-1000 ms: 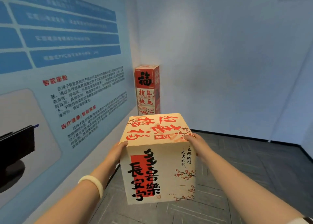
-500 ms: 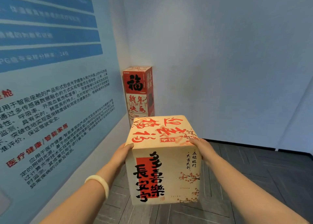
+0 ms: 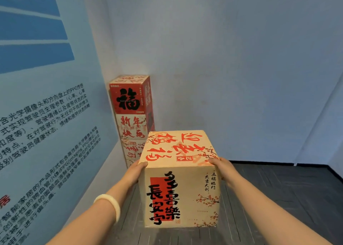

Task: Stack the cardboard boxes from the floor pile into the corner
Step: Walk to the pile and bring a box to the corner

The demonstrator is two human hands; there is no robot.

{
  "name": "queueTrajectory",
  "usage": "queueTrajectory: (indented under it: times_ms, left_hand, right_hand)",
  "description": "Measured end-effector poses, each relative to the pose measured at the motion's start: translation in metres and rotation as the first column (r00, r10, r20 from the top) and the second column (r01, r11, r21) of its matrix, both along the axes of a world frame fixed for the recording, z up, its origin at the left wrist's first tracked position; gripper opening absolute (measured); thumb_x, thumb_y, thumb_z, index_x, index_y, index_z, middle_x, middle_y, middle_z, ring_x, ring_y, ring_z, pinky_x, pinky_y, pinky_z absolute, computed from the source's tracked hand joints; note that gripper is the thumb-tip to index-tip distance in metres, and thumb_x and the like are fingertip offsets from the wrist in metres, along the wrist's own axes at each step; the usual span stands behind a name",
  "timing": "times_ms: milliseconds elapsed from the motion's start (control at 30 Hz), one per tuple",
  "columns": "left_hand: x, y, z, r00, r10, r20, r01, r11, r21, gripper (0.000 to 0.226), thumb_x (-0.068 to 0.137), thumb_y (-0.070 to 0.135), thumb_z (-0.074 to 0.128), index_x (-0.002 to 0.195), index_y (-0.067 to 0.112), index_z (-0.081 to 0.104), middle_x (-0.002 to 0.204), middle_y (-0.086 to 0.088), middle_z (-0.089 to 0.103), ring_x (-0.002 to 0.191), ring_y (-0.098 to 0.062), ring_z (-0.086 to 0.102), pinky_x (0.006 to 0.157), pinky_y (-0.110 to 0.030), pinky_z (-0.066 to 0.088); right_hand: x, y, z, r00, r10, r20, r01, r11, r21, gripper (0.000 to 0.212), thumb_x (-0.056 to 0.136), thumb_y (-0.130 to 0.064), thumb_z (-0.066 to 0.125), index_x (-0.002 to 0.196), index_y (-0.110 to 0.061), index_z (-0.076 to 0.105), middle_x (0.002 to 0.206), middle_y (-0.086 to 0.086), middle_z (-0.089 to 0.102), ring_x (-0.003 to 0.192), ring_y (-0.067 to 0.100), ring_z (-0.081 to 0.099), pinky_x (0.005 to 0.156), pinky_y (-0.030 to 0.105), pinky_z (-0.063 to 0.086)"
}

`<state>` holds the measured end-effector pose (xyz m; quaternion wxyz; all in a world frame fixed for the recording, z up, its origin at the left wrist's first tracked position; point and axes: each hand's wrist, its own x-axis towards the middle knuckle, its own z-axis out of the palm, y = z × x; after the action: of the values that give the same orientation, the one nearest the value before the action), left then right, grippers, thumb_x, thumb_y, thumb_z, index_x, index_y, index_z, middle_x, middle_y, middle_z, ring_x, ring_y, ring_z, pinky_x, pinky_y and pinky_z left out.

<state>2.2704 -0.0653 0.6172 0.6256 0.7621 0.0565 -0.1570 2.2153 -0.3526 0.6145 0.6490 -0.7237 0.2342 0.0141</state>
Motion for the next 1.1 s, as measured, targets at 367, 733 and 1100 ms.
queueTrajectory:
  times_ms: [367,733,1100]
  left_hand:
    - [0.208,-0.029,-0.039,0.983,-0.168,-0.078,0.170,0.985,0.007,0.034,0.097,0.020,0.044,0.130,0.012,0.047,0.120,-0.010,0.060,0.086,-0.012,0.057,0.065,-0.021,0.043]
    - [0.468,-0.097,-0.154,0.980,-0.157,-0.121,0.164,0.985,0.051,0.040,0.096,0.013,0.045,0.136,0.014,0.043,0.133,-0.006,0.054,0.115,-0.020,0.051,0.093,-0.027,0.037]
    - [0.651,-0.102,-0.398,0.969,-0.134,-0.206,0.159,0.981,0.112,0.048,0.091,0.009,0.056,0.135,0.019,0.044,0.129,-0.005,0.057,0.123,-0.026,0.050,0.106,-0.047,0.038]
  right_hand:
    - [0.173,-0.024,-0.046,0.988,-0.137,-0.072,0.140,0.989,0.048,0.023,0.091,-0.023,0.054,0.112,-0.013,0.055,0.099,0.008,0.068,0.086,0.020,0.064,0.063,0.029,0.045]
    - [0.437,-0.094,-0.145,0.977,-0.113,-0.180,0.118,0.993,0.017,0.024,0.092,-0.017,0.051,0.116,-0.016,0.050,0.096,0.002,0.063,0.081,0.015,0.058,0.058,0.026,0.040]
    - [0.622,-0.101,-0.370,0.962,-0.093,-0.258,0.085,0.995,-0.043,0.024,0.089,-0.005,0.049,0.110,-0.015,0.055,0.100,0.003,0.066,0.090,0.014,0.061,0.066,0.025,0.046]
